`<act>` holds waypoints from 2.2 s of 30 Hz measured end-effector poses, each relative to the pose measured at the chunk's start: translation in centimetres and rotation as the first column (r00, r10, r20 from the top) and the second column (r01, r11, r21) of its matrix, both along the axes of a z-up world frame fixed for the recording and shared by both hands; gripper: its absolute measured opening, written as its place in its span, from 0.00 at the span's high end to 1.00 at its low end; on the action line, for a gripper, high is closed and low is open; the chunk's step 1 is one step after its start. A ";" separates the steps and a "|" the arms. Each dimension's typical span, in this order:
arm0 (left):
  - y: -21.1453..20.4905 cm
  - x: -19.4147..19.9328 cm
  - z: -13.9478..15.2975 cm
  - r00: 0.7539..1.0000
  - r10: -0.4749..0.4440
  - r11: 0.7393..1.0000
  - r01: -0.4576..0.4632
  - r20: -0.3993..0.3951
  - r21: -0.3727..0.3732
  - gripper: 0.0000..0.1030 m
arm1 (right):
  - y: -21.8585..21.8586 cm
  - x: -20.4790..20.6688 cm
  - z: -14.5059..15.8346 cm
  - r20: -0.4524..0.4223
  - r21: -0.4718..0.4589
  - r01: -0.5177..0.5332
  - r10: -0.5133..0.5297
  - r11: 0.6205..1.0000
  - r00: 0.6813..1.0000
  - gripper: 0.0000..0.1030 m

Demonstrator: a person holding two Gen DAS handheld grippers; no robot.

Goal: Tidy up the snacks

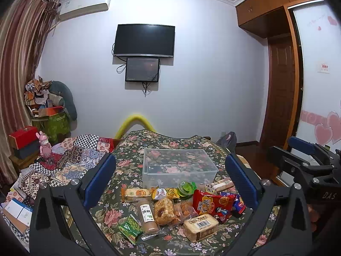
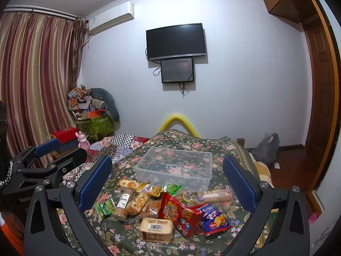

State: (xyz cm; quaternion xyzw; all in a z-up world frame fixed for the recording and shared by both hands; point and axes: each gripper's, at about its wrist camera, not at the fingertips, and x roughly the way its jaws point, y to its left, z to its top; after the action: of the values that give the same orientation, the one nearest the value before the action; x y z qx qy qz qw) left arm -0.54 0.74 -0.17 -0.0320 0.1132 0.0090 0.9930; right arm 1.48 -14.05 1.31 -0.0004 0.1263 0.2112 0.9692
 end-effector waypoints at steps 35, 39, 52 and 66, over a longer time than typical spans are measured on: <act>-0.9 0.4 -0.2 1.000 -0.002 1.000 0.002 -0.013 0.026 0.00 | -0.6 0.0 0.2 0.004 0.025 -0.001 0.001 1.000 1.000 0.00; -0.9 0.4 -0.2 1.000 -0.002 1.000 0.003 -0.011 0.028 0.00 | -0.6 0.0 0.2 0.003 0.027 -0.001 0.001 1.000 1.000 0.00; -0.9 0.4 -0.1 1.000 -0.013 1.000 0.013 -0.018 0.028 0.00 | -0.6 0.1 -0.1 0.000 0.028 -0.016 0.016 0.999 1.000 0.00; 0.3 2.1 -2.4 0.995 -0.007 0.998 0.014 -0.095 0.068 0.14 | -0.1 2.5 -3.2 -0.102 -0.048 -0.017 0.012 0.999 0.995 0.08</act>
State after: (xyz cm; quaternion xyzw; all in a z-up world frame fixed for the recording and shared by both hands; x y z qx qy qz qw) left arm 1.53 1.08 -2.56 0.0031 0.1599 0.0092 0.9871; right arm 3.98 -14.13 -1.92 -0.0142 0.1807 0.2150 0.9596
